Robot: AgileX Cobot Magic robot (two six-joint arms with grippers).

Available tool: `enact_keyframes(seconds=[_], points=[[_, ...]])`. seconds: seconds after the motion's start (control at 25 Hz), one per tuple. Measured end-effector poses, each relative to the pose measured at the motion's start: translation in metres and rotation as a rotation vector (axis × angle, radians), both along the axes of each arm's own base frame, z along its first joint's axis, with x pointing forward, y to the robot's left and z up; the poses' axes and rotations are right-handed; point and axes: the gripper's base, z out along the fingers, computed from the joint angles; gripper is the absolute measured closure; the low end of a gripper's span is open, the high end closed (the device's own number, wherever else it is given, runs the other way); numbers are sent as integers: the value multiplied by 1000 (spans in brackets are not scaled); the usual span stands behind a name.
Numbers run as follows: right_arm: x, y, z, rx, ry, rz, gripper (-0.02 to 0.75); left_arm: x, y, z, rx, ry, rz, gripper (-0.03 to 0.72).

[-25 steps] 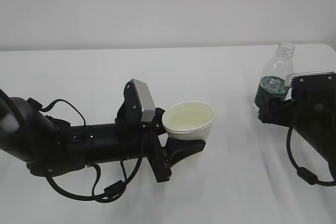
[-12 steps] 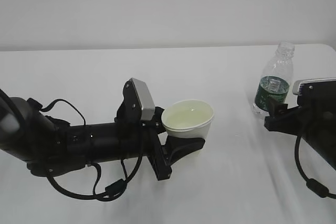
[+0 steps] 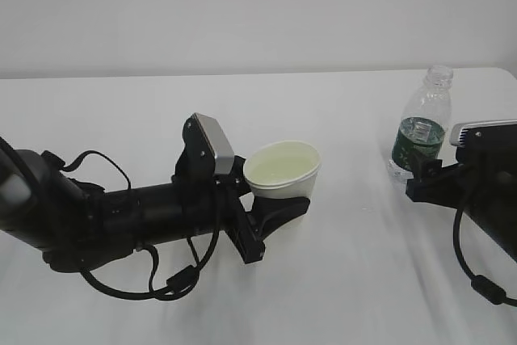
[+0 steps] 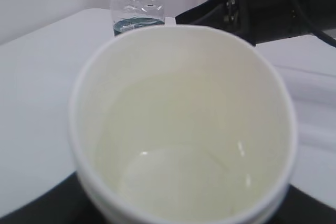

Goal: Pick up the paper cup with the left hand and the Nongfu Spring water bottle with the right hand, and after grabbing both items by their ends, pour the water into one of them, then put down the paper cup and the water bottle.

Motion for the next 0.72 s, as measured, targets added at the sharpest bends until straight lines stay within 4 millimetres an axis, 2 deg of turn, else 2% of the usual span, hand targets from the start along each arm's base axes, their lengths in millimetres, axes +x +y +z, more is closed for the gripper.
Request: enact_keyframes(seconds=[0.72], points=[[0,1,0,11,-1,2,175,22,25,1,-7,-1,117,278]])
